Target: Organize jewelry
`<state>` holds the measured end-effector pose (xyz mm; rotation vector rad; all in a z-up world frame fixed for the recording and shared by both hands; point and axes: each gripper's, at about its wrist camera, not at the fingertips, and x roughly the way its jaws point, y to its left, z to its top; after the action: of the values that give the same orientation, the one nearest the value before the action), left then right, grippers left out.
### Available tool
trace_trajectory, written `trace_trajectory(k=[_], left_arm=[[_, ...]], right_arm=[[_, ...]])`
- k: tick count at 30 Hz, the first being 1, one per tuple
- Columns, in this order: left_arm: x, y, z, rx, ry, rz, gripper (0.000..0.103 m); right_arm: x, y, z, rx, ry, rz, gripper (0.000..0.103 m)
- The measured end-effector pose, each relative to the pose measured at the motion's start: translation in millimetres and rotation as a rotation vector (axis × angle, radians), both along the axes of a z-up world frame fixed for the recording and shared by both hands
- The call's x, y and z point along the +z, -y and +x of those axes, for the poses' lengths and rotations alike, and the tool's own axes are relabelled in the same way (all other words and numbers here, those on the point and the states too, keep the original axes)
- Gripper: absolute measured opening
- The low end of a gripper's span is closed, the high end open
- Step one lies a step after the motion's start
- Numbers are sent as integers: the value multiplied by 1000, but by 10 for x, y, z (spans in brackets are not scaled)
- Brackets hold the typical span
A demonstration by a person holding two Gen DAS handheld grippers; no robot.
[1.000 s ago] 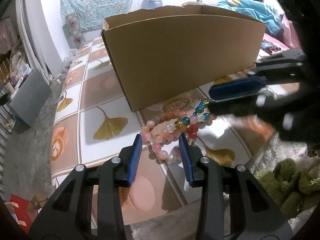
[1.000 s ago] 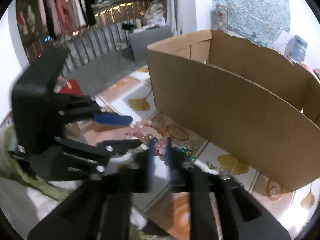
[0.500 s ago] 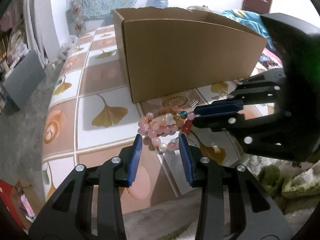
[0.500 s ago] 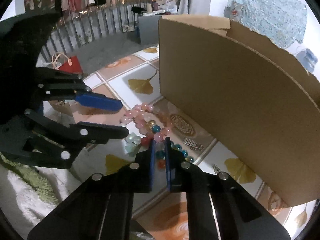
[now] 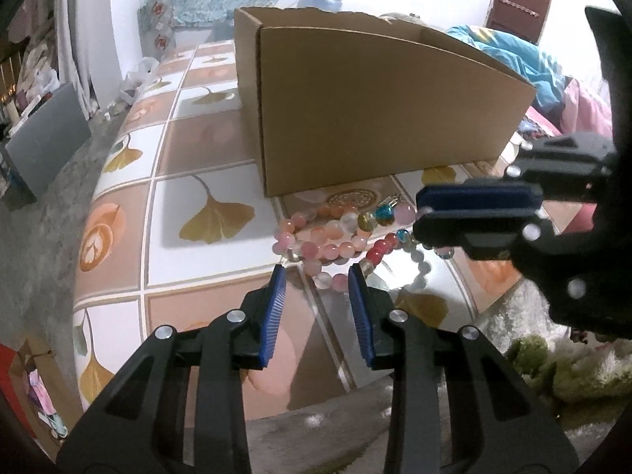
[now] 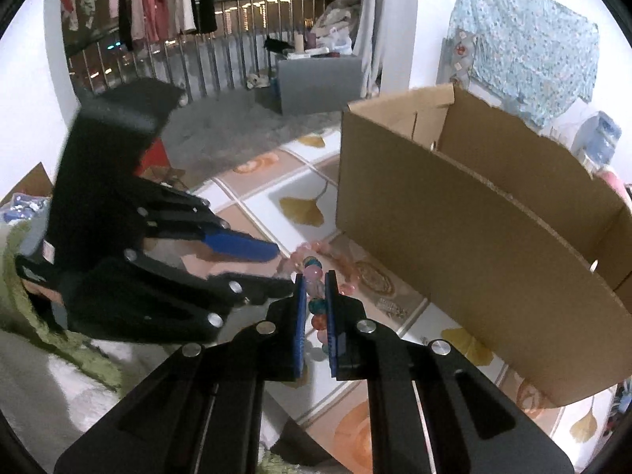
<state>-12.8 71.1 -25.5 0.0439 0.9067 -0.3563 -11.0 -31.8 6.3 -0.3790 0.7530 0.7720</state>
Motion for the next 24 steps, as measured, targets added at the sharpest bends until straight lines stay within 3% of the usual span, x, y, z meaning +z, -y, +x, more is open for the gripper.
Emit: trace_trajectory(k=[5,16,18,20,24], left_arm=[[42,18,-46,-12,43,-26,31],[251,-74,-134,-11,136,-187,31],[311,-72,-152,-29,150,-204,17],[407,-80,-172,-41,170,-222,11],[671,-53,-192,-64,231,-204,9]], right_arm=[[142,-47,-74,24,31,10,9],[541,-44,-250,62,64,74,9],[621,-26,-287,60,82,79,9],[694,8,-302,55,97,88,9],[876,117,-279,31,123,128,9]])
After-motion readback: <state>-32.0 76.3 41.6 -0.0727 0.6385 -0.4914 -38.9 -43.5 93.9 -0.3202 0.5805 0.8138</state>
